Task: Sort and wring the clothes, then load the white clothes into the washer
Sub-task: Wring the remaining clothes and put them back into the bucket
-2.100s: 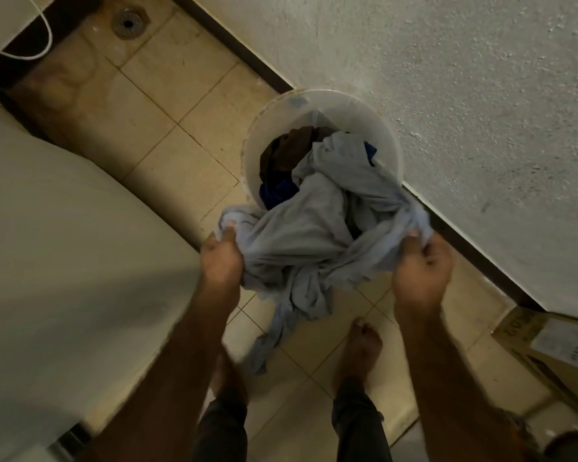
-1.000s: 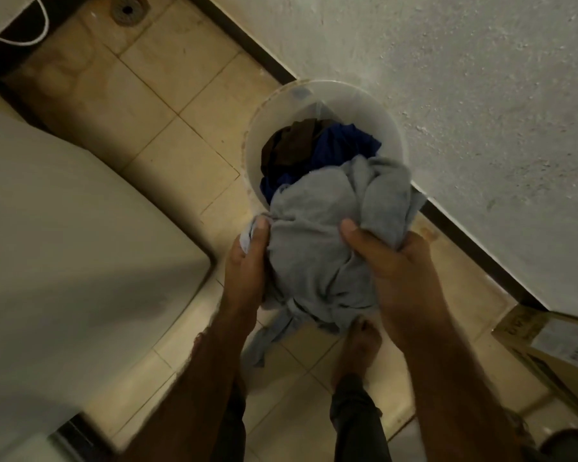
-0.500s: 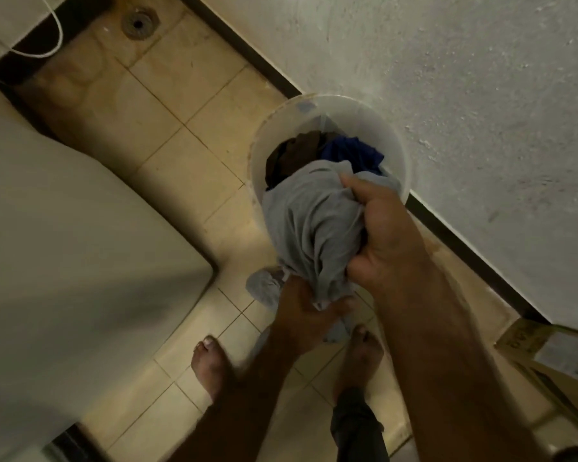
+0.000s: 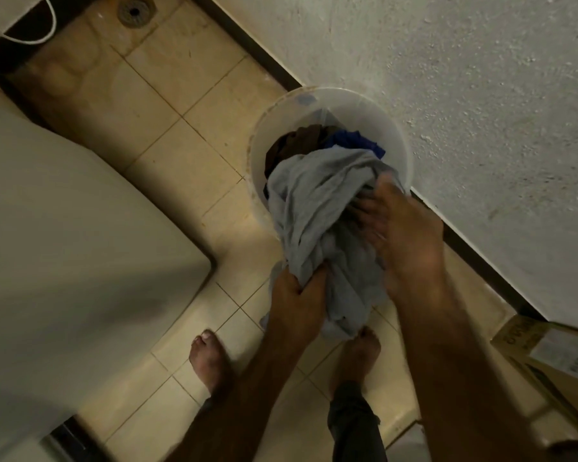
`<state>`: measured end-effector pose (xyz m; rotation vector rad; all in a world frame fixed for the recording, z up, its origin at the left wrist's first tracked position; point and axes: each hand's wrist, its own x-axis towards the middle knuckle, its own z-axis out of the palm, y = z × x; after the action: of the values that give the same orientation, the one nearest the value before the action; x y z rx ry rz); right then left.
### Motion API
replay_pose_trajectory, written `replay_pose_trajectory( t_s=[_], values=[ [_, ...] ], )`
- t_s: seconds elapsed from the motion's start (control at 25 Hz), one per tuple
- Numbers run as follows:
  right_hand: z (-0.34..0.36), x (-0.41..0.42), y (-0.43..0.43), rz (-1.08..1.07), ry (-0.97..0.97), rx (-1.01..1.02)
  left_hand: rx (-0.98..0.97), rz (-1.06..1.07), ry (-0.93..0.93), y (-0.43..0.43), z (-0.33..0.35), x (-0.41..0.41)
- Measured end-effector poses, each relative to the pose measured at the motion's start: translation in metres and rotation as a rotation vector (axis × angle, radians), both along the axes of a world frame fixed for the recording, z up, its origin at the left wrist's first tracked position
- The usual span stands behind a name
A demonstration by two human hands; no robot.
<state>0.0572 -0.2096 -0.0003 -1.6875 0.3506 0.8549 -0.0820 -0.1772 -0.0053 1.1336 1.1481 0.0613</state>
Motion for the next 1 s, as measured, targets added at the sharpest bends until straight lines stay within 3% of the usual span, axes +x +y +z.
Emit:
replay_pose_trajectory(
  t_s=[0.08,0.16,0.28,0.36,0.44,0.56,0.72,0.8,0.92,1.0],
  values=[
    [-0.003,-0.025,-0.023,-0.047,-0.188,-0.190,0.026,0.040,-0.003,0.002,-0.001,0.006],
    [-0.005,-0.051,-0.032,-0.021,-0.215,-0.192,0.034,0.050,-0.009,0.008,0.008,0.016],
    [0.001,-0.083,-0.036,0.227,-0.207,-0.111,-0.023,0.053,0.007,0.014,0.010,0.023],
    [0.000,-0.103,-0.046,0.264,-0.468,-0.145,-0.074,0.061,-0.026,0.016,0.019,0.026],
    [-0.008,-0.122,-0.057,0.157,-0.691,-0.195,-0.107,0.055,-0.053,0.013,0.026,0.030],
    [-0.028,-0.139,-0.069,0.046,-0.648,-0.142,-0.184,0.101,-0.036,0.013,0.034,0.038],
    [-0.052,-0.143,-0.082,0.314,-0.467,-0.262,-0.272,0.176,-0.004,0.027,0.034,0.044],
    [-0.056,-0.144,-0.087,0.467,-0.519,-0.275,-0.306,0.156,0.005,0.031,0.032,0.050],
    [-0.066,-0.130,-0.084,0.523,-0.569,-0.435,-0.260,0.102,-0.042,0.022,0.024,0.056],
    [-0.070,-0.118,-0.082,0.440,-0.561,-0.379,-0.074,0.046,-0.071,0.018,0.018,0.056]
  ],
)
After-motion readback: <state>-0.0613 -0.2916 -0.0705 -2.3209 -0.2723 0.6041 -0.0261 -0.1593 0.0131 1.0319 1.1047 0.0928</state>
